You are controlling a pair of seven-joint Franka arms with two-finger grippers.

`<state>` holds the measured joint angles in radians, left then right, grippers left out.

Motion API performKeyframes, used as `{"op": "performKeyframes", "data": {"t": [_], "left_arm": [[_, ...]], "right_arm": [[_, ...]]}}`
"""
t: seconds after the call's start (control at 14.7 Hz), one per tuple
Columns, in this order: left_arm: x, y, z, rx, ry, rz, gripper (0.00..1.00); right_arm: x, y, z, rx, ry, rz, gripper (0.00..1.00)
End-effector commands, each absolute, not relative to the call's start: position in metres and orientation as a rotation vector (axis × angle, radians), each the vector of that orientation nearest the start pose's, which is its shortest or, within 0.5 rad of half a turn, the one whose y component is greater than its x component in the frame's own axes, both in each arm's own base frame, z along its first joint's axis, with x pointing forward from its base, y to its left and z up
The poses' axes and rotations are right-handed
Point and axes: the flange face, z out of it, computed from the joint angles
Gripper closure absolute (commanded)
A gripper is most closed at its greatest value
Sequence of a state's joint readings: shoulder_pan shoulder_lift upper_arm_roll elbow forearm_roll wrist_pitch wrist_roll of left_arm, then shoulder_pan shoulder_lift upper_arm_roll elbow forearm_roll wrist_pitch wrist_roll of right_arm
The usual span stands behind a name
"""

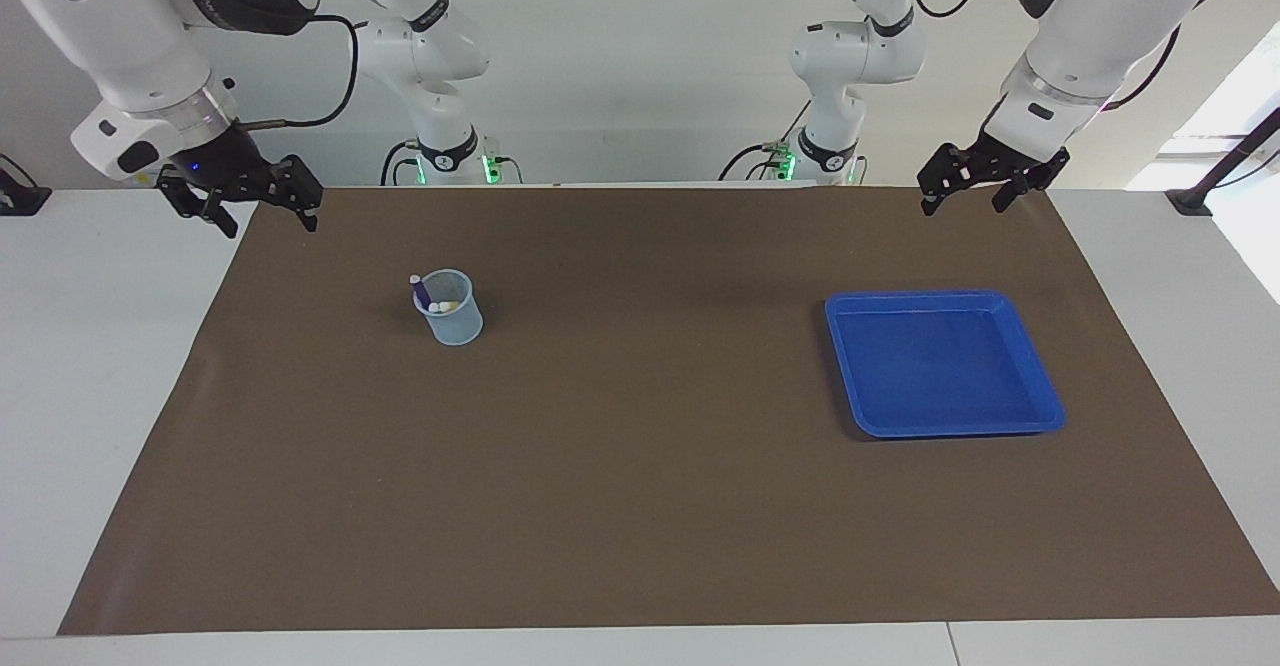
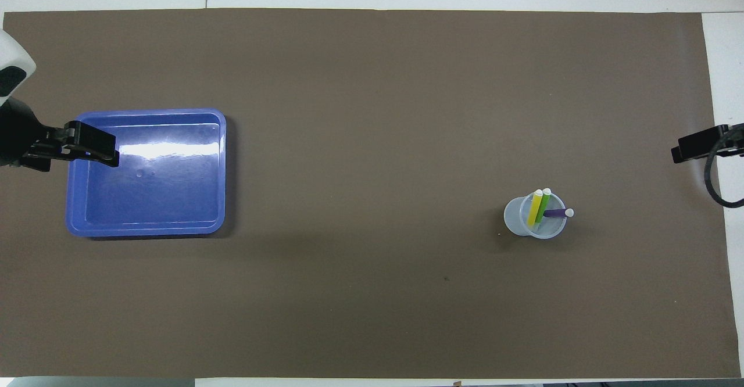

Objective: Transfer and insert pens with both arms

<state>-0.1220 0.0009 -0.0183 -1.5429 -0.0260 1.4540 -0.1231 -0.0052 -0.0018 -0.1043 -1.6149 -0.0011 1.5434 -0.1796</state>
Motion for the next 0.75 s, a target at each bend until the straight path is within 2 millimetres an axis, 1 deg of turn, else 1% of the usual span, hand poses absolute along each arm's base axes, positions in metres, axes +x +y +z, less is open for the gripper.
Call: {"op": "performKeyframes", "data": {"t": [0.0, 0.2, 0.34, 0.48, 0.68], "left_arm": [[0.5313, -0.0764, 0.6283, -3.162, 0.006, 0.135, 0.0], [0.5315, -0.0747, 0.6283, -3.163, 0.001, 0.135, 0.0], [0.5311, -0.0747, 0.6291, -3.163, -0.001, 0.132, 0.0], [0.5316, -0.0739, 0.6283, -3.163, -0.001, 0.135, 0.0], [0.5317, -0.0731, 0.6283, -3.163, -0.004, 0.135, 0.0]], "right_arm": [[0.5422, -0.0621, 0.6078, -3.105, -0.067, 0.125, 0.0], [0.539, -0.0599, 0.6062, -3.099, -0.072, 0.17, 0.0], [0.5376, -0.0581, 0.6089, -3.098, -0.075, 0.177, 0.0], [0.5344, -0.0597, 0.6146, -3.099, -0.073, 0.16, 0.0], [0.5347, -0.0591, 0.6153, -3.102, -0.073, 0.151, 0.0]]}}
